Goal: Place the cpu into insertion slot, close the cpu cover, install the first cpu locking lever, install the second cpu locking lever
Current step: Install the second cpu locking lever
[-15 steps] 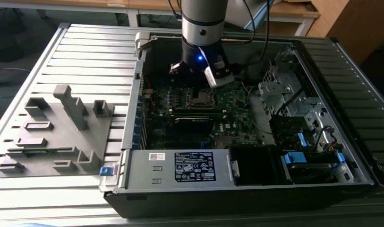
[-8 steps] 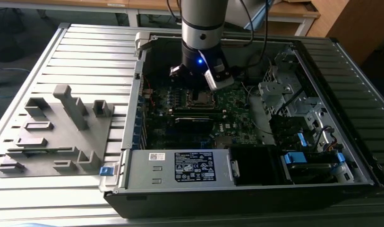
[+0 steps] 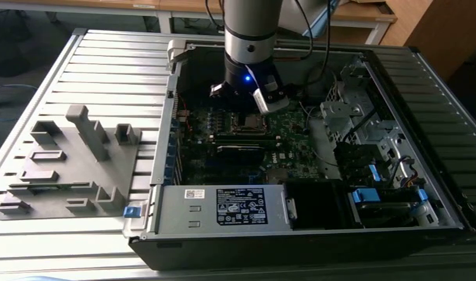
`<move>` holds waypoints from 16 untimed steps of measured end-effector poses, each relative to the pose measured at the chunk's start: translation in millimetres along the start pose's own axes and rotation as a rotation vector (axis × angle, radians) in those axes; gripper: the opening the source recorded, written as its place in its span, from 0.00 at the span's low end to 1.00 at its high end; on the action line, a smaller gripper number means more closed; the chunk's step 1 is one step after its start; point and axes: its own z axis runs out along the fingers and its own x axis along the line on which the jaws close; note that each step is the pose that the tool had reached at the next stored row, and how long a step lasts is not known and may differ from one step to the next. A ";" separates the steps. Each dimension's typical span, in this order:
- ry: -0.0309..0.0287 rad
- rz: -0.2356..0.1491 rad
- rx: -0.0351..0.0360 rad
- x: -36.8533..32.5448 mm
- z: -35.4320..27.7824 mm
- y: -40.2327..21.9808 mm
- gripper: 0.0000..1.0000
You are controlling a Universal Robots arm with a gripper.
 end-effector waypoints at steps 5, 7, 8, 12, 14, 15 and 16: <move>-0.0001 0.000 -0.0002 0.0 0.2 0.0 0.11; -0.0003 0.000 -0.0005 0.0 1.4 0.0 0.11; -0.0001 0.000 -0.0003 0.0 2.3 -0.1 0.11; -0.0001 0.000 -0.0002 0.2 7.1 -0.5 0.11; -0.0001 0.000 -0.0002 0.3 9.0 -0.6 0.11; -0.0001 0.000 -0.0002 0.3 9.6 -0.7 0.11; -0.0001 0.000 -0.0002 0.3 10.1 -0.7 0.11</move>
